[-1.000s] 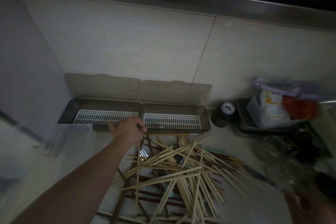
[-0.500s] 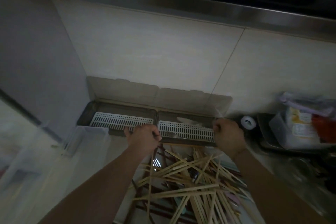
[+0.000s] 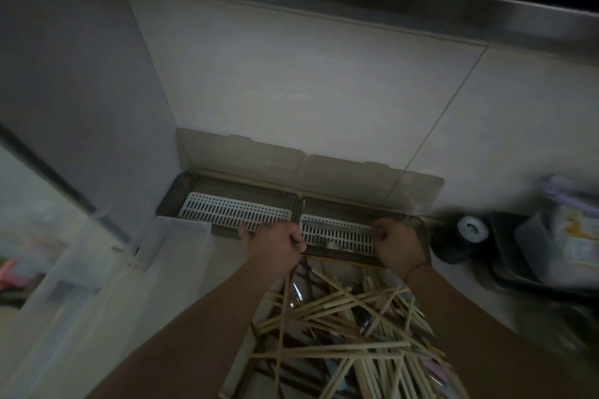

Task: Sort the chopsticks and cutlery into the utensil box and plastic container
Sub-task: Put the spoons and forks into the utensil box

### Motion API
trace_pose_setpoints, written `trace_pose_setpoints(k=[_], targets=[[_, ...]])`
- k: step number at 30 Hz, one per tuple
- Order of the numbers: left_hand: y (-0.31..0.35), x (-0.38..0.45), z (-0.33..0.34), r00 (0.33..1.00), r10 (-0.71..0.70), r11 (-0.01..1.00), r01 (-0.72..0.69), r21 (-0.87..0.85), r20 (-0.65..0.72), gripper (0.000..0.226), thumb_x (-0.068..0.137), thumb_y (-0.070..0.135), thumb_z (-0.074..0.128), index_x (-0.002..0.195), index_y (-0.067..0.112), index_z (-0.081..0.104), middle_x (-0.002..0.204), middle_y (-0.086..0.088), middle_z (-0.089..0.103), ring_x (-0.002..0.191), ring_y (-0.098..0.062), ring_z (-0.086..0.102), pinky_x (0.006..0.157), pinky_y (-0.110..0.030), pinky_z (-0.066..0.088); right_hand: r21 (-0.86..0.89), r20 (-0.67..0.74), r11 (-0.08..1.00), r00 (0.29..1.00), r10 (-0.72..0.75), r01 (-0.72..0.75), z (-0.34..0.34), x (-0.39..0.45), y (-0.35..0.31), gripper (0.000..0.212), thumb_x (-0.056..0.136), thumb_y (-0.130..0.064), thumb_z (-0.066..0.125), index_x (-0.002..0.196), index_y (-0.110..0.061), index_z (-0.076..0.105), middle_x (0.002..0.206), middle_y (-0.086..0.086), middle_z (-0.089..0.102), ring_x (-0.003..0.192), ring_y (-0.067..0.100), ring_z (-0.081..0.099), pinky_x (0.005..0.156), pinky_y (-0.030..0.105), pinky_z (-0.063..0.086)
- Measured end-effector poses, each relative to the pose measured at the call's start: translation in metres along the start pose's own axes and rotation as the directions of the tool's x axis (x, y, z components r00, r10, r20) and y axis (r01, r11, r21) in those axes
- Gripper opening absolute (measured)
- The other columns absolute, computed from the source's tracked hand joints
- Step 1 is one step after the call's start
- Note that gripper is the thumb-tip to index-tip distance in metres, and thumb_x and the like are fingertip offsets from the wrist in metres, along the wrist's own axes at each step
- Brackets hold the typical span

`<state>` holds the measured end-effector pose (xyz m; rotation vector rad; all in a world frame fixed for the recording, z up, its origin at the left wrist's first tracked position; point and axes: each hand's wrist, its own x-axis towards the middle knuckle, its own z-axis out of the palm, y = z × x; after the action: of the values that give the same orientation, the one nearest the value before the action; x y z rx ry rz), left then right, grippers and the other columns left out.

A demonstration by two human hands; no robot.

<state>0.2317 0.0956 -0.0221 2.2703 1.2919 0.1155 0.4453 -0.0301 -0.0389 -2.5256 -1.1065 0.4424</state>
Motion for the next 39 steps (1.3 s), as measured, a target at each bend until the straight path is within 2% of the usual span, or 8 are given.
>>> trace_pose_setpoints(k=[6, 12, 17, 19, 22, 24, 29, 39], targets=[[0.001, -0.001, -0.002, 1.000, 0.001, 1.000, -0.001, 0.000, 0.021, 0.008, 0.084, 0.038, 0.065, 0.078, 0.034, 0.061, 0.094, 0.020, 0.063, 0.107, -0.010, 0.055, 0.115, -0.058, 0.003, -0.053, 0.174, 0.967, 0.956, -0.237, 0.250, -0.004, -0.023, -0.006, 0.042, 0.098, -0.046, 0.038, 0.132, -0.027, 0.054, 0.128, 0.001, 0.061, 0.112, 0.019, 0.057, 0.092, 0.029, 0.046], [0.000, 0.000, -0.001, 0.999, -0.006, 1.000, 0.007, -0.008, 0.038, 0.008, 0.084, 0.039, 0.064, 0.078, 0.035, 0.061, 0.097, 0.019, 0.065, 0.110, -0.012, 0.054, 0.114, -0.059, 0.001, -0.179, 0.319, 0.970, 0.942, -0.102, 0.166, 0.001, -0.013, 0.000, 0.107, 0.062, -0.090, -0.012, 0.146, -0.036, 0.028, 0.153, -0.002, 0.032, 0.139, 0.020, 0.032, 0.113, 0.045, 0.027], [0.001, 0.000, -0.002, 0.999, -0.007, 1.000, 0.007, -0.003, 0.047, 0.009, 0.085, 0.039, 0.064, 0.077, 0.035, 0.060, 0.092, 0.021, 0.062, 0.109, -0.011, 0.054, 0.113, -0.057, 0.000, -0.153, 0.348, 0.965, 0.925, -0.149, 0.213, -0.002, -0.016, 0.003, 0.088, 0.080, -0.081, 0.001, 0.146, -0.032, 0.033, 0.155, -0.002, 0.030, 0.142, 0.020, 0.026, 0.114, 0.048, 0.022], [0.002, -0.001, -0.003, 0.998, -0.011, 1.000, 0.011, 0.004, 0.054, 0.010, 0.085, 0.039, 0.064, 0.077, 0.036, 0.060, 0.089, 0.021, 0.059, 0.109, -0.011, 0.054, 0.113, -0.057, 0.000, -0.015, 0.150, 0.972, 0.962, -0.228, 0.232, -0.010, -0.027, 0.003, 0.085, 0.082, -0.081, 0.010, 0.133, -0.027, 0.052, 0.136, 0.003, 0.053, 0.124, 0.023, 0.048, 0.102, 0.034, 0.038], [0.002, 0.000, -0.003, 0.998, -0.009, 1.000, 0.009, -0.002, 0.056, 0.009, 0.086, 0.038, 0.064, 0.077, 0.035, 0.061, 0.090, 0.021, 0.061, 0.109, -0.012, 0.055, 0.112, -0.058, -0.001, 0.021, -0.192, 0.950, 0.933, -0.303, 0.313, -0.018, -0.058, 0.007, 0.027, 0.093, -0.039, 0.052, 0.108, -0.022, 0.067, 0.104, 0.002, 0.066, 0.097, 0.020, 0.059, 0.080, 0.025, 0.045], [0.001, 0.000, -0.003, 0.998, -0.012, 1.000, 0.013, -0.005, 0.060, 0.010, 0.086, 0.038, 0.064, 0.077, 0.035, 0.060, 0.092, 0.020, 0.064, 0.110, -0.013, 0.055, 0.112, -0.059, -0.001, 0.002, -0.265, 0.940, 0.906, -0.330, 0.343, -0.018, -0.083, 0.011, 0.010, 0.088, -0.021, 0.062, 0.095, -0.021, 0.070, 0.092, -0.001, 0.067, 0.085, 0.017, 0.060, 0.071, 0.026, 0.048], [0.002, 0.002, -0.002, 0.998, -0.009, 1.000, 0.008, 0.018, 0.058, 0.009, 0.086, 0.040, 0.063, 0.078, 0.035, 0.063, 0.092, 0.021, 0.064, 0.108, -0.011, 0.056, 0.112, -0.057, 0.002, -0.101, -0.143, 0.910, 0.899, -0.414, 0.403, -0.005, -0.137, 0.025, 0.017, 0.081, -0.030, 0.055, 0.087, -0.026, 0.070, 0.087, -0.009, 0.066, 0.080, 0.013, 0.057, 0.065, 0.022, 0.044], [0.000, 0.002, -0.001, 0.998, -0.011, 1.000, 0.010, 0.023, 0.056, 0.008, 0.085, 0.043, 0.063, 0.081, 0.036, 0.064, 0.095, 0.021, 0.065, 0.109, -0.012, 0.056, 0.112, -0.058, 0.001, -0.220, -0.075, 0.947, 0.963, -0.257, 0.235, 0.021, -0.180, 0.028, 0.020, 0.082, -0.044, 0.050, 0.083, -0.036, 0.068, 0.083, -0.016, 0.061, 0.080, 0.016, 0.056, 0.067, 0.032, 0.046]])
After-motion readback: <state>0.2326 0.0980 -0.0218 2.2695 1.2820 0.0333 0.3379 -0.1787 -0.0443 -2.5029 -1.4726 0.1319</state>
